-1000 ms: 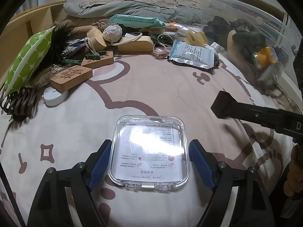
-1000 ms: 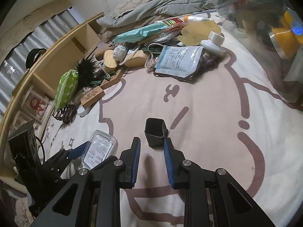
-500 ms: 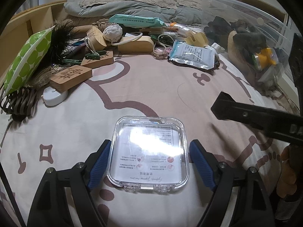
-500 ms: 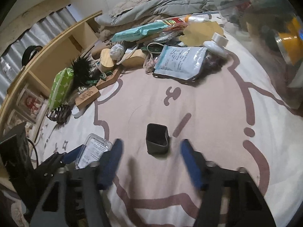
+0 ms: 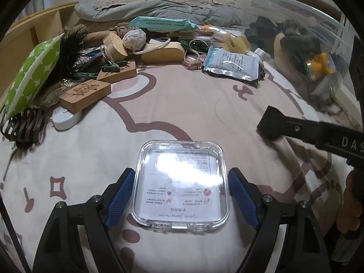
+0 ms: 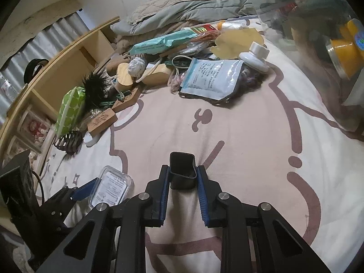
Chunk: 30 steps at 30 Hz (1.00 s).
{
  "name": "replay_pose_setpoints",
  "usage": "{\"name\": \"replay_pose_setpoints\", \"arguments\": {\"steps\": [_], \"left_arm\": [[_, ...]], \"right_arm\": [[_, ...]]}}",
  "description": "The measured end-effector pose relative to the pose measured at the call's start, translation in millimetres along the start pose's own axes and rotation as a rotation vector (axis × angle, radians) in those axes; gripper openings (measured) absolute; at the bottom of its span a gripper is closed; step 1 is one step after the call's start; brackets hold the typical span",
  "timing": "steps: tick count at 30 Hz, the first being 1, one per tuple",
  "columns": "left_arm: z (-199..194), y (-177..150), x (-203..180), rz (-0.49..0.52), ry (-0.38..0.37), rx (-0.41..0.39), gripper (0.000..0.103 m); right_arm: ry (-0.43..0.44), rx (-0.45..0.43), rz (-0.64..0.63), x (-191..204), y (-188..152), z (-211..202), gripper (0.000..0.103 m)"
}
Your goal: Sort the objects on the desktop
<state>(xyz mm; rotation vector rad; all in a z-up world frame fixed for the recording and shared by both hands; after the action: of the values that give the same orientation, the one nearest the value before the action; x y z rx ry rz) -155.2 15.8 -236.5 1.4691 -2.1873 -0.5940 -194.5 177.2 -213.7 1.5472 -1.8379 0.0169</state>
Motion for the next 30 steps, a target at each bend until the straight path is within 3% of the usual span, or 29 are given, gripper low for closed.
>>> {"name": "replay_pose_setpoints", "arguments": {"steps": [2, 4, 21, 30], "left_arm": [[-1, -1, 1, -0.007, -0.006, 0.001, 0.083], [-2, -1, 3, -0.020, -0.010, 0.001, 0.076], [-18, 5, 4, -0.037, -0.052, -0.052, 0.076], [-31, 13, -1, -0.028, -0.083, -0.103, 0.076]], "right_arm": [[0.001, 0.001, 0.003, 0, 0, 0, 0.024], [0.006, 0.002, 0.010, 0, 0, -2, 0.024], [0.046, -0.005, 0.025, -1, 0, -14, 0.024], [0.080, -0.059, 0.041, -5, 4, -39, 0.024]]}}
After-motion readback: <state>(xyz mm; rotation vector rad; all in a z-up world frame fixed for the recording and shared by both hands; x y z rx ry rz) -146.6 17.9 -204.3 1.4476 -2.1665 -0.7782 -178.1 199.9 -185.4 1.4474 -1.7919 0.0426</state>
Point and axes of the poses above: each gripper's, at about its wrist camera, not at the fingertips, and z roughly the way its jaws point, x to its left, y to its top, the point moved 2 cm from there along z, roughly the way its jaws point, and after that the axes turned 13 degrees about z, right-handed, at the moved point
